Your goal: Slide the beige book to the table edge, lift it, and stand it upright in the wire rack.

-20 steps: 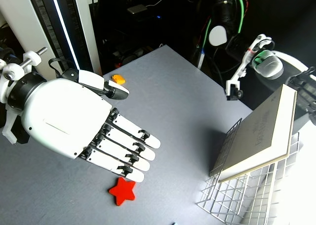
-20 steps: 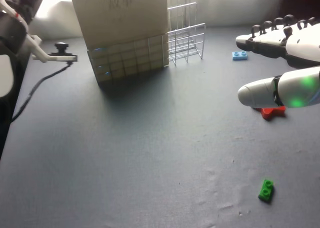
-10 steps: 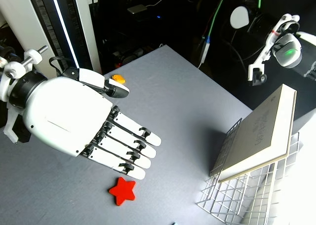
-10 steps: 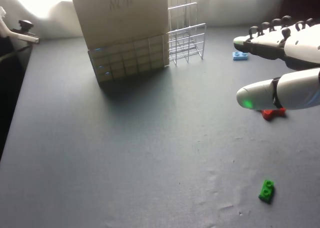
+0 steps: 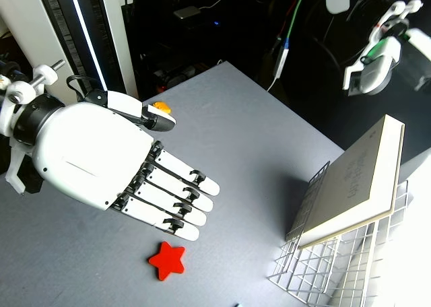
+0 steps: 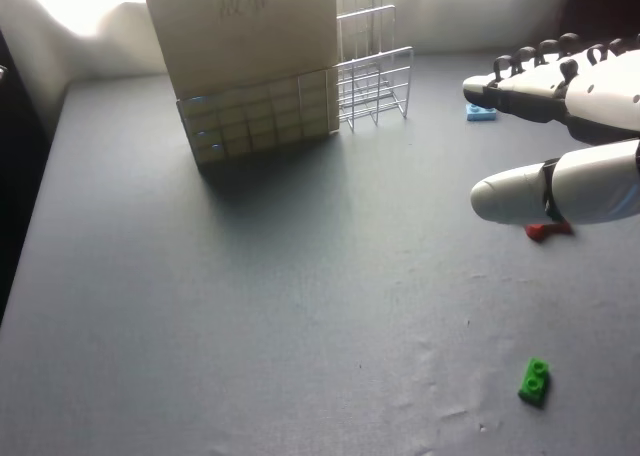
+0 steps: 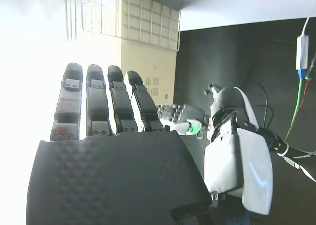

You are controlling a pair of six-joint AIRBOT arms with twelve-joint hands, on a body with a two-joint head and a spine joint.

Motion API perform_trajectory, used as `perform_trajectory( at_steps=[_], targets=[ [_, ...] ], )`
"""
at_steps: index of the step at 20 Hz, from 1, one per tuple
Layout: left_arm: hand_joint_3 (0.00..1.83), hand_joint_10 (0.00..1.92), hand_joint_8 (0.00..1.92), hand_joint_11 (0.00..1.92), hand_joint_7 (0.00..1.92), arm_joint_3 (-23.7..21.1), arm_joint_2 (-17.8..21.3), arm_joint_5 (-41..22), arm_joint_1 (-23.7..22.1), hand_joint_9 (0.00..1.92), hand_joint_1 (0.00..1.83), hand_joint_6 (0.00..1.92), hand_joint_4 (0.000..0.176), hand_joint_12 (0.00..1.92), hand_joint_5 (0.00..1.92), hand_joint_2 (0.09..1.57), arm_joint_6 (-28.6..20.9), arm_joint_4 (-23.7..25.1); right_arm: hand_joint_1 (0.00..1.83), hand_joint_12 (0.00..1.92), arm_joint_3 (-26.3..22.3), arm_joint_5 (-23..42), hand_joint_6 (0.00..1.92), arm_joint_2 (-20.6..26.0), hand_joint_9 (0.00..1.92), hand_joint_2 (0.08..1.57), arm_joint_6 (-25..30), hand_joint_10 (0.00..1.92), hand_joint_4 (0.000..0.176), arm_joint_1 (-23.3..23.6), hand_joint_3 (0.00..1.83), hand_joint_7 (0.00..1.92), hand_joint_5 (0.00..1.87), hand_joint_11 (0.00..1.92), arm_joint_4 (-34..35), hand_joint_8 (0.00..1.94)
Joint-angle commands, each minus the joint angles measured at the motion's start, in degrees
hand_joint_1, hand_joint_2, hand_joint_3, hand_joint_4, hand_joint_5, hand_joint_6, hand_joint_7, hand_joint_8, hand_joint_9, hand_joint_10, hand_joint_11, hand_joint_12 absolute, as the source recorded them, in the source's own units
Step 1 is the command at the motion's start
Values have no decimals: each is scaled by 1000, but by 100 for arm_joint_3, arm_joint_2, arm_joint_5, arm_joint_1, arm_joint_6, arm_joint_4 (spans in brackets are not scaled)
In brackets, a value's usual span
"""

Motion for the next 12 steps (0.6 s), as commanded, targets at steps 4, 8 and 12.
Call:
perform_trajectory(
  at_steps=[4,8,12],
  targets=[
    [4,9,9,0,222,-352,269,249,-266,232,402,5,0,558,85,729,502,86,0,0,-31,67,0,43,0,1103,-21,0,0,94,0,0,0,0,-108,0],
    [6,10,6,0,425,-807,486,-384,-281,409,442,1,0,720,227,774,971,86,0,0,-54,73,0,49,0,1094,-41,0,0,94,0,0,0,0,-108,0],
    [11,92,90,134,628,-1255,826,-476,-301,612,458,80,0,788,435,804,1165,86,0,323,-70,73,37,57,146,1114,-67,173,0,94,0,252,178,0,-108,15]
  ],
)
